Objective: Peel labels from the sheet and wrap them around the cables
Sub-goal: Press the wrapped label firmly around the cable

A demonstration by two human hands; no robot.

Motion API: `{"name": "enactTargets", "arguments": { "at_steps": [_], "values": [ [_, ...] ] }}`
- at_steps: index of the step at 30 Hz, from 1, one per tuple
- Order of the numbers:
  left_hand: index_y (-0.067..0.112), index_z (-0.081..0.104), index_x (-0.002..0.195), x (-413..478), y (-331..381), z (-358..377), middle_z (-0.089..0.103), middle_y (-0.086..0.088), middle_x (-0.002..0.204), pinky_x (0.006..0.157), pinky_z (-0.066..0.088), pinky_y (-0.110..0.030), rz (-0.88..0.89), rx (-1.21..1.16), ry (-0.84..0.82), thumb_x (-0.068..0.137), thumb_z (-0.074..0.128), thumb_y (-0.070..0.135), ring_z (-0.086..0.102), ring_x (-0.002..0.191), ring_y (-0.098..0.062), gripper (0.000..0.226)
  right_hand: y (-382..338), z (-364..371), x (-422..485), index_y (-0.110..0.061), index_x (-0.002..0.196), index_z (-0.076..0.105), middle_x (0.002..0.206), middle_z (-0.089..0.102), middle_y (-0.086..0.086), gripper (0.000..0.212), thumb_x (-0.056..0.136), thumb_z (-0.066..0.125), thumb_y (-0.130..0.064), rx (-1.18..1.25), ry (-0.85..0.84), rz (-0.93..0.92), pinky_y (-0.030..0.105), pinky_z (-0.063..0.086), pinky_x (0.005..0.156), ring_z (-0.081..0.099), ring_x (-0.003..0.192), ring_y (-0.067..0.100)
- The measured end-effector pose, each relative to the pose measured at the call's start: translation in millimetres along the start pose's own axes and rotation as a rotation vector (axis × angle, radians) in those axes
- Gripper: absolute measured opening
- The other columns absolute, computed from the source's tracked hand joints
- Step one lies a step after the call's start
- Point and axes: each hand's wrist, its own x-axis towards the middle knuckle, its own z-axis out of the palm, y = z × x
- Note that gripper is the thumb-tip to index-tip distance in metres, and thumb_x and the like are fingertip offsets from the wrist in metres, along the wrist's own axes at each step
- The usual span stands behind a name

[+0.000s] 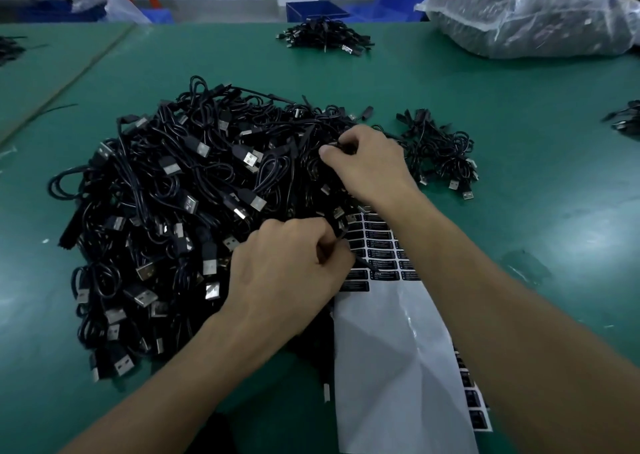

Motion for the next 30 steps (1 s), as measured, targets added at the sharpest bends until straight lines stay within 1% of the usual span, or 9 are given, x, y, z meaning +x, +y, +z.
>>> {"name": "enactTargets", "arguments": {
  "at_steps": [4,6,9,12,16,21,25,28,30],
  "values": [
    [0.028,0.061,0.066,1,-2,1,0.061,0.016,0.054,0.050,0.046,-0.025,-0.015,-0.032,0.013,0.086,0.065,0.044,0.055,0.046,-0.006,0.027,0,0,-3,-0.010,0.077,0.072,0.074,0.071,-0.001,0.021,0.090,0.071,-0.026,0.189,0.118,-0.053,0.026,0.047,0.070,0.062,0.072,0.006],
    [0.028,0.061,0.066,1,-2,1,0.063,0.020,0.058,0.049,0.046,-0.025,-0.012,-0.048,0.014,0.087,0.065,0.044,0.056,0.047,-0.006,0.026,0,-2,-3,-0.017,0.065,0.070,0.063,0.067,-0.010,0.023,0.087,0.075,-0.019,0.290,0.176,-0.042,0.021,0.047,0.066,0.060,0.061,-0.001],
    [0.030,0.061,0.068,1,-4,1,0.063,0.020,0.060,0.047,0.045,-0.028,-0.006,-0.098,0.010,0.087,0.065,0.043,0.056,0.047,-0.006,0.023,0,-5,-3,-0.024,0.078,0.064,0.076,0.066,-0.007,0.023,0.084,0.075,-0.005,0.522,0.207,-0.012,0.028,0.056,0.075,0.064,0.073,0.009],
    [0.029,0.055,0.075,2,-2,-1,0.063,0.017,0.065,0.047,0.048,-0.033,0.008,-0.204,0.055,0.087,0.064,0.048,0.056,0.049,-0.007,0.024,-3,-11,-7,-0.018,0.095,0.058,0.086,0.067,0.006,0.027,0.085,0.072,0.003,0.888,0.142,0.023,0.024,0.053,0.061,0.064,0.063,0.010],
    [0.025,0.044,0.084,7,4,-11,0.059,-0.001,0.068,0.039,0.044,-0.026,-0.046,-0.564,0.147,0.085,0.053,0.062,0.056,0.048,-0.018,0.038,3,-23,-30,-0.014,0.110,0.057,0.080,0.071,0.003,0.036,0.084,0.072,0.005,1.054,-0.009,0.016,0.023,0.050,0.055,0.064,0.060,0.009],
    [0.026,0.060,0.108,12,10,-20,0.073,0.006,0.088,0.050,0.054,-0.023,-0.250,-0.883,0.013,0.084,0.051,0.070,0.074,0.069,-0.014,0.051,20,-32,-77,-0.013,0.103,0.066,0.078,0.072,0.002,0.036,0.073,0.078,0.004,0.941,-0.430,-0.160,0.021,0.054,0.056,0.066,0.063,0.012],
    [0.014,0.068,0.096,15,7,-21,0.071,0.001,0.065,0.052,0.054,-0.023,-0.210,-0.794,0.053,0.101,0.056,0.034,0.068,0.058,-0.012,0.024,24,-29,-102,-0.011,0.100,0.068,0.080,0.072,0.011,0.029,0.080,0.074,0.010,0.784,-0.636,-0.242,0.027,0.059,0.063,0.069,0.066,0.018],
    [0.015,0.072,0.088,14,5,-20,0.061,0.000,0.050,0.042,0.047,-0.025,-0.209,-0.763,0.037,0.105,0.048,0.030,0.059,0.043,-0.014,0.033,28,-31,-101,-0.013,0.099,0.070,0.083,0.075,0.016,0.018,0.087,0.072,0.002,0.713,-0.569,-0.194,0.027,0.059,0.063,0.073,0.069,0.022],
    [0.014,0.071,0.091,14,4,-20,0.047,0.003,0.044,0.035,0.039,-0.024,-0.230,-0.806,-0.046,0.106,0.043,0.037,0.046,0.035,-0.013,0.039,39,-39,-93,-0.012,0.096,0.071,0.078,0.076,0.010,0.012,0.092,0.068,-0.002,0.662,-0.343,-0.092,0.022,0.056,0.058,0.071,0.064,0.018]
  ]
}}
